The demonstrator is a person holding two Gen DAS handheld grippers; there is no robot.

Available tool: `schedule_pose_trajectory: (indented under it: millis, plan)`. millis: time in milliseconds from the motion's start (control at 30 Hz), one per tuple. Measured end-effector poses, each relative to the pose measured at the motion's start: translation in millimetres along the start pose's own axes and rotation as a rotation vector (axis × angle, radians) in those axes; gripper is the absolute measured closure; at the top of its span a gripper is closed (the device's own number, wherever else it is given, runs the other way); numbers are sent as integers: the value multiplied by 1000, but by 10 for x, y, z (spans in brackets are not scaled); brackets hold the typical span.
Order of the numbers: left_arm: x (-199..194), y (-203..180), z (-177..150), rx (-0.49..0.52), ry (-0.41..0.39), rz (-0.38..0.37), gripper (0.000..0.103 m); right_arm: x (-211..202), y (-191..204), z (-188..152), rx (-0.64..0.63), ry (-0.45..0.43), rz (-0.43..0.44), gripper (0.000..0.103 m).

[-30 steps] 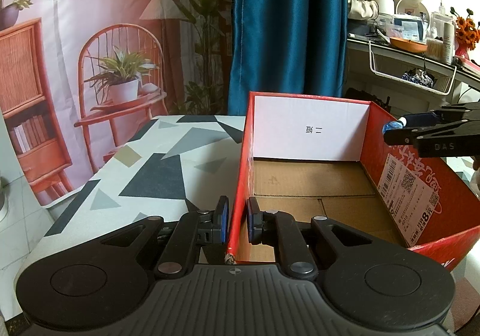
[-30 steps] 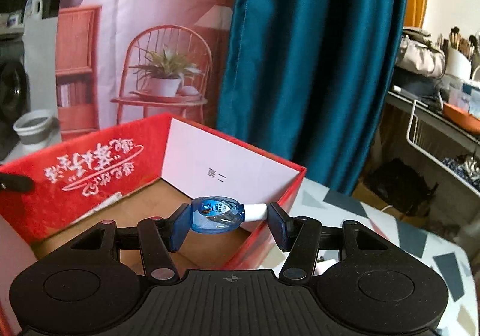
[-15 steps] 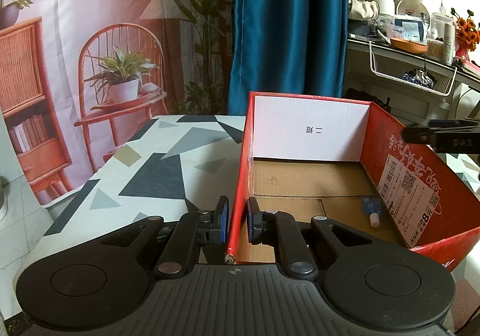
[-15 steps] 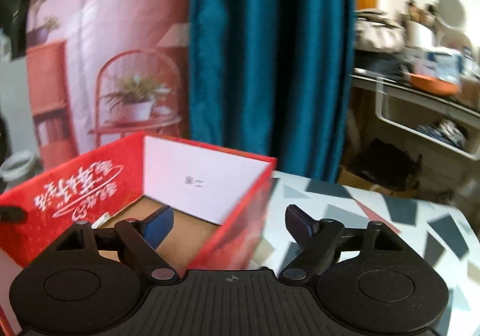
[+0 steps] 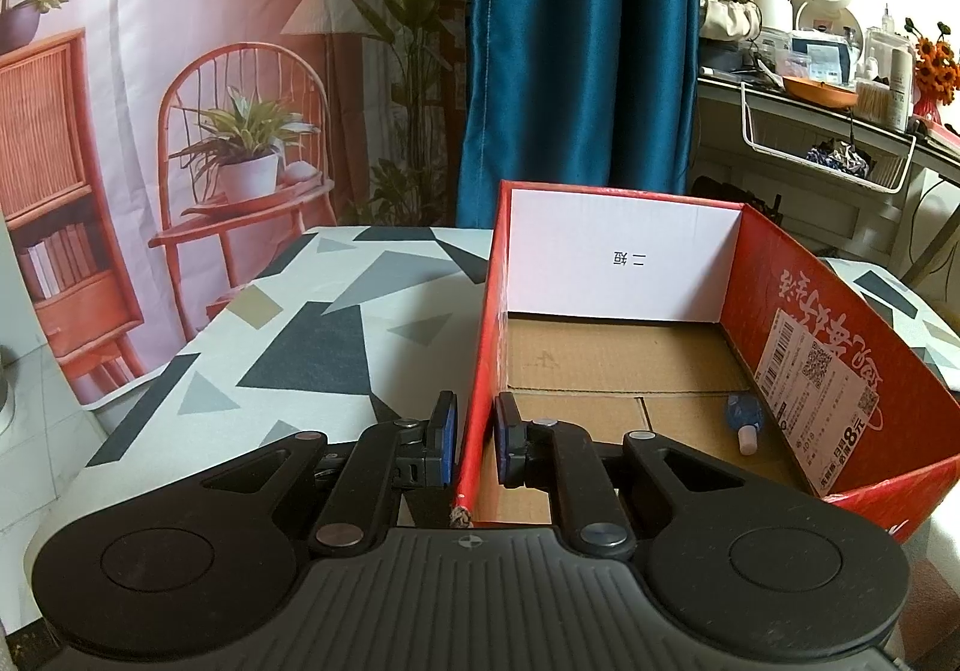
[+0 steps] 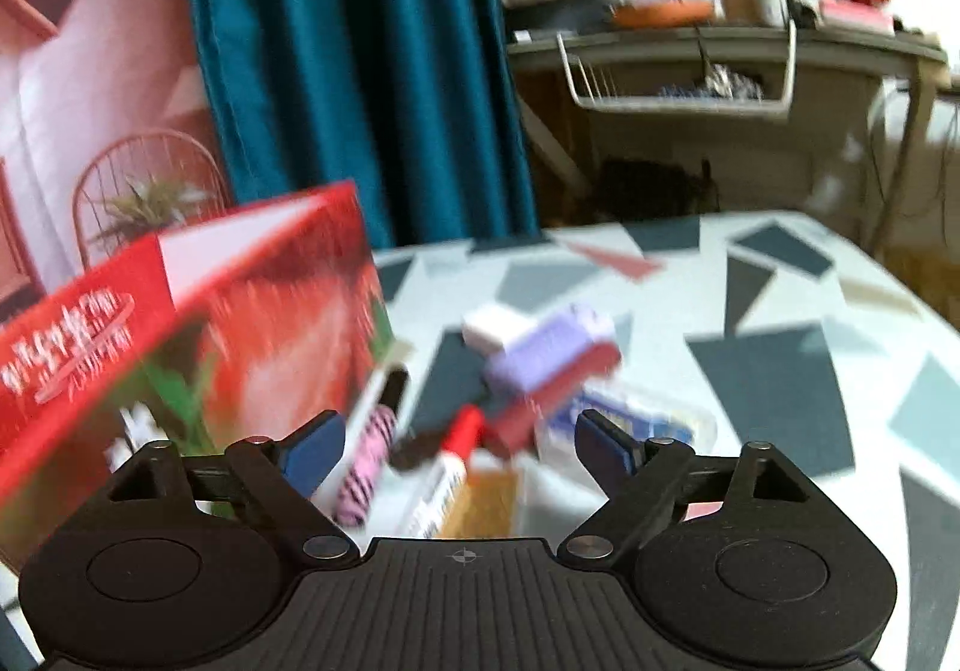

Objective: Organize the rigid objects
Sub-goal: 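Return the right tool to the items and grasp the red-capped white marker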

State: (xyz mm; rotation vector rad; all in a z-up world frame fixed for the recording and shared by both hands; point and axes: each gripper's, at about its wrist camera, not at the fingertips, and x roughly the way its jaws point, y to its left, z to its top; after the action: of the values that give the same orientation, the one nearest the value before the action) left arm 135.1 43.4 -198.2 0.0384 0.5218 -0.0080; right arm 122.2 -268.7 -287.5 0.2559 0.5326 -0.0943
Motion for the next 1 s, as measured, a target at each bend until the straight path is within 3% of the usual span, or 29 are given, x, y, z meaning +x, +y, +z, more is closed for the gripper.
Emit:
schedule_pose_trajectory:
  millis: [367, 567, 1000]
  plan:
    - [-8, -5, -7, 7, -3, 5, 88, 227, 243, -52, -77, 42, -1, 45]
    - [-10, -12, -7, 9, -4, 7, 88, 323, 235, -158, -82, 97, -20, 68]
    - [-11, -7, -8, 10, -6, 6, 88, 346, 331, -214, -149, 119, -36, 75]
